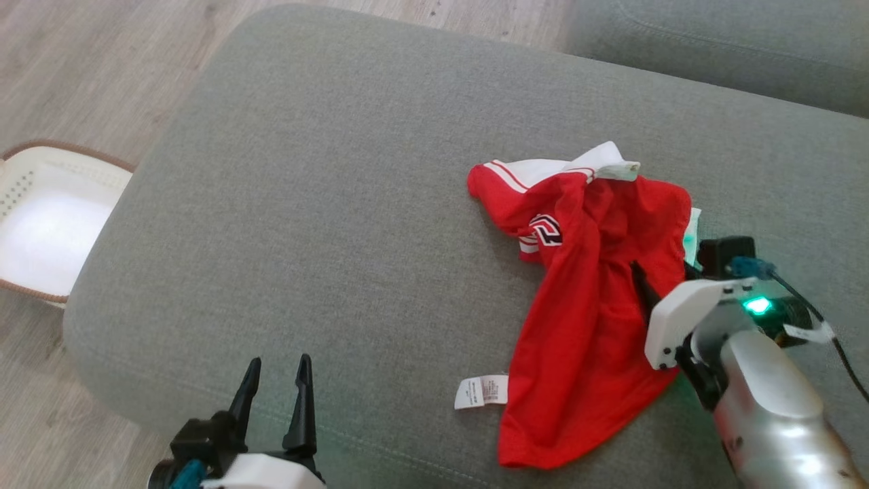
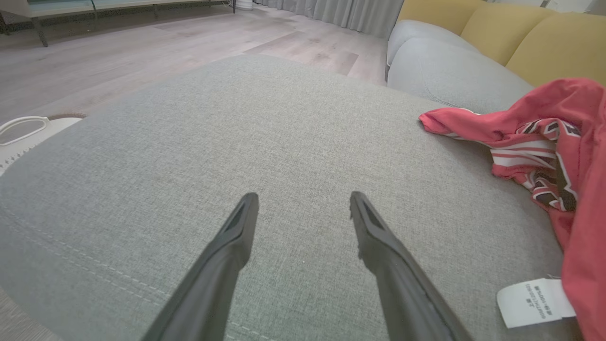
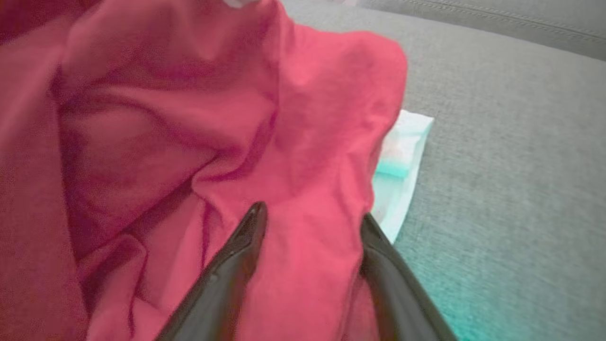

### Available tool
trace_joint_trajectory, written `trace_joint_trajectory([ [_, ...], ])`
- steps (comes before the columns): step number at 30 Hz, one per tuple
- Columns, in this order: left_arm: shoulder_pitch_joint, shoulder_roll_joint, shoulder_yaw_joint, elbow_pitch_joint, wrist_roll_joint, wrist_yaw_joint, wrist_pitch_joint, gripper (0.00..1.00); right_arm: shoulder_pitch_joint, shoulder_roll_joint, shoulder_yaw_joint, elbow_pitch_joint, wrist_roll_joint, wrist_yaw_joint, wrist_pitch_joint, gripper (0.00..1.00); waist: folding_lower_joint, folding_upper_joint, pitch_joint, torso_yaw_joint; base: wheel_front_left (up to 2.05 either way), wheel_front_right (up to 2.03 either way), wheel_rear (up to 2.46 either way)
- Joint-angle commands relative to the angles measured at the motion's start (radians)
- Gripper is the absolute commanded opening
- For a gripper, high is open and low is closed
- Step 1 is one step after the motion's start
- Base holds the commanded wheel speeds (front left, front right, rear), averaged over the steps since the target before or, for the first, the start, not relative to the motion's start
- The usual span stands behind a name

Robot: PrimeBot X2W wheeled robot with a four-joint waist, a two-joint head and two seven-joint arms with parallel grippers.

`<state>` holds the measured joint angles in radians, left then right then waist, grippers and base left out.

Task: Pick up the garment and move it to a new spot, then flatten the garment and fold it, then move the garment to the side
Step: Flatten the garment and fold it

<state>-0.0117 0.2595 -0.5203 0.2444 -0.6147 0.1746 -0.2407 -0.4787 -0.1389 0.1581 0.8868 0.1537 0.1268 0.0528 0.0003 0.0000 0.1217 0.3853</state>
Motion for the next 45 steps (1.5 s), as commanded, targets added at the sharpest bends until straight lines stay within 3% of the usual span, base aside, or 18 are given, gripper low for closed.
trace_joint_trajectory([
  [1,-0.045,0.001,0.032,-0.024,0.014,-0.005,-0.017,1.0,-0.042,0.002,0.031,-0.01,0.006,0.004,-0.01,0.0,-0.0003,0.0,-0.001,-0.001,0.0,0.0,0.0],
  [7,-0.045,-0.002,0.04,-0.02,0.018,-0.007,-0.019,1.0,-0.122,-0.045,0.092,0.035,0.006,0.004,-0.08,0.0,-0.0003,0.0,-0.016,-0.028,0.0,0.0,0.0],
  [12,-0.049,-0.007,0.037,-0.02,0.024,-0.013,-0.019,1.0,-0.201,-0.146,0.128,0.057,-0.018,0.004,-0.094,0.0,-0.0003,0.0,-0.022,-0.032,0.0,0.0,0.0],
  [21,-0.068,-0.017,0.033,-0.02,0.034,-0.026,-0.02,1.0,-0.353,-0.273,0.089,0.128,-0.105,0.004,-0.12,0.0,-0.0003,0.0,0.02,-0.008,0.0,0.0,0.0],
  [22,-0.071,-0.019,0.033,-0.018,0.035,-0.028,-0.02,1.0,-0.364,-0.276,0.078,0.143,-0.121,0.004,-0.122,0.07,-0.0003,0.0,0.024,-0.005,0.0,0.0,0.0],
  [23,-0.073,-0.02,0.034,-0.016,0.035,-0.029,-0.02,1.0,-0.371,-0.275,0.067,0.158,-0.134,0.004,-0.122,0.8,-0.0003,0.0,0.027,-0.003,0.0,0.0,0.0],
  [24,-0.075,-0.023,0.035,-0.014,0.036,-0.03,-0.02,1.0,-0.377,-0.274,0.057,0.172,-0.148,0.004,-0.125,1.0,-0.0003,0.0,0.029,-0.002,0.0,0.0,0.0],
  [31,-0.077,-0.031,0.042,-0.001,0.041,-0.031,-0.021,1.0,-0.406,-0.209,-0.017,0.224,-0.169,0.004,-0.172,1.0,-0.0003,0.0,0.021,-0.003,0.0,0.0,0.0],
  [33,-0.072,-0.032,0.043,0.003,0.042,-0.033,-0.021,1.0,-0.433,-0.164,-0.032,0.234,-0.147,0.004,-0.165,1.0,-0.0003,0.0,0.007,-0.004,0.0,0.0,0.0],
  [38,-0.072,-0.036,0.04,0.01,0.043,-0.04,-0.021,1.0,-0.475,-0.092,0.005,0.261,-0.065,0.004,-0.109,1.0,-0.0003,0.0,-0.001,0.004,0.0,0.0,0.0],
  [45,-0.081,-0.055,0.039,0.011,0.048,-0.046,-0.021,1.0,-0.484,-0.069,0.105,0.287,0.062,0.004,0.01,1.0,-0.0003,0.0,0.023,0.045,0.0,0.0,0.0],
])
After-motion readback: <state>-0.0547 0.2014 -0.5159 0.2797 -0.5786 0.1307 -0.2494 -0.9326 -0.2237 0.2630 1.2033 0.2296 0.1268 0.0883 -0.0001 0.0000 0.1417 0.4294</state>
